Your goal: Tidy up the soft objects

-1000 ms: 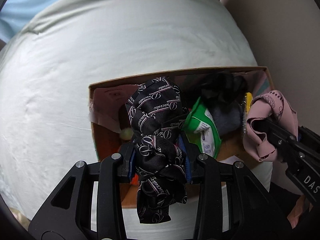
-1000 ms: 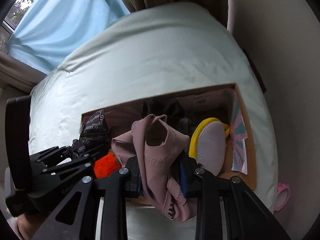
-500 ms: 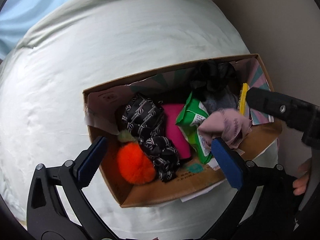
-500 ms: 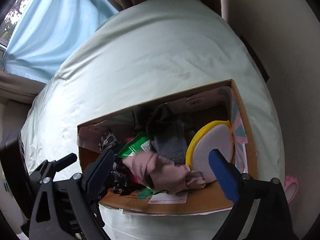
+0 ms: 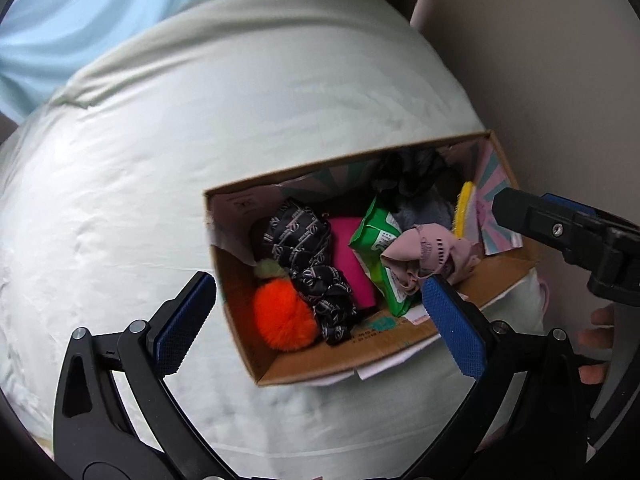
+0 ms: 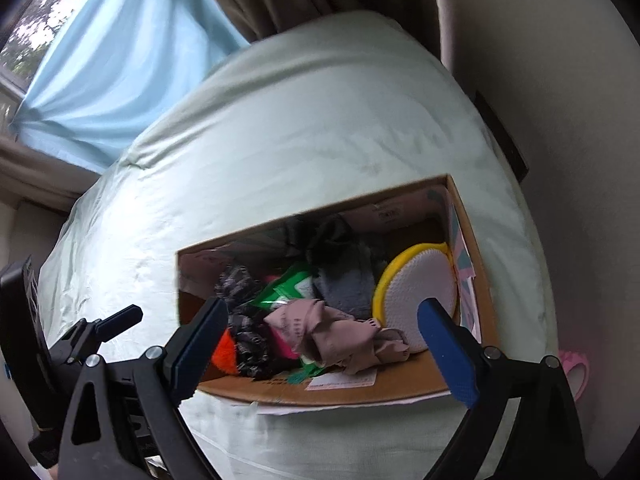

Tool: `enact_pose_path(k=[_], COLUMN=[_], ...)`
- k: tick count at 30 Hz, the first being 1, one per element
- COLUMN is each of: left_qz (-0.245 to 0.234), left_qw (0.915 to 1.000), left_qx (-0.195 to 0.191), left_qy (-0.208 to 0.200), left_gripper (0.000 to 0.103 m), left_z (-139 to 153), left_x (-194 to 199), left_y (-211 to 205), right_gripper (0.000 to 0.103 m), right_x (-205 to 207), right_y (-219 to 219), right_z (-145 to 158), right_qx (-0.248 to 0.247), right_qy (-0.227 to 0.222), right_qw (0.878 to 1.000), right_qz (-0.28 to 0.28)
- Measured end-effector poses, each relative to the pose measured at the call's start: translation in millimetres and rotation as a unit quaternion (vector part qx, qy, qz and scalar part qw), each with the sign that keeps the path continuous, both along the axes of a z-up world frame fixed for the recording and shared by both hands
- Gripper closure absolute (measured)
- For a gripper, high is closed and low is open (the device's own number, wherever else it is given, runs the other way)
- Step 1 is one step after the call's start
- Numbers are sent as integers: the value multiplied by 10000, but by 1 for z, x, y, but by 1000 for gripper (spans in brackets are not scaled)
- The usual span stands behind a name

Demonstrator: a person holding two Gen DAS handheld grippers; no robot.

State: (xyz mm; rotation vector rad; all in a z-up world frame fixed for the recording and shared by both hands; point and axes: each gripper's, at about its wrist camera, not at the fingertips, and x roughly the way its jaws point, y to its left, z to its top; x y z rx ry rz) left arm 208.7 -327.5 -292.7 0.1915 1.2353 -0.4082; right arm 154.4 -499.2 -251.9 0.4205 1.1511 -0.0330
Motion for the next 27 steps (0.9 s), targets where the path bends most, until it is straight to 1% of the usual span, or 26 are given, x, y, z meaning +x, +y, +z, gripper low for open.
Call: enact_pose_path(k=[3,8,12,16,17,19,20,22,24,27], left_qz=[110,322,538,709,781,904,984,1087,1188,1295], left_qw=[9996,9968,9909,9831,9797,9741,9698,9642,9566,9454], left_qx=[-159,-308,-421,-553,-638,-691,-748,-793,-831,-851], left_qy=[-189,-670,-1157,-1597,-1735,-1956,-2102,-2286,-2529,-2869], left_gripper=[0,0,0,0,0,0,0,0,0,0], left_z=[27,82,132,179,193,213,227,243,262,284], left_x=[-10,-33,-58,-83,-90,-102,-110,-120,-133,-152], left_y=[20,59,104,151,166,189,206,227,249,275], right_gripper=[8,8,8,8,8,8,8,8,8,8], right_x=[-8,-29,-52,-79,-84,-98,-104,-116,-128,-144], right_y=[14,46,81,123,131,154,163,183,203,222], right_z=[24,73,116,163,171,193,201,218,234,251], right_qx=[-214,-433,-787,-792,-823,-932,-955,-1003,-1152,-1255], right_qy=[-249,-575,-848,-1304,-1379,-1597,-1689,-1923,-2170,-2423], right_qw=[9993,9966,9922,9865,9852,9805,9785,9729,9657,9585], right_qz=[194,393,461,591,602,660,696,805,842,824])
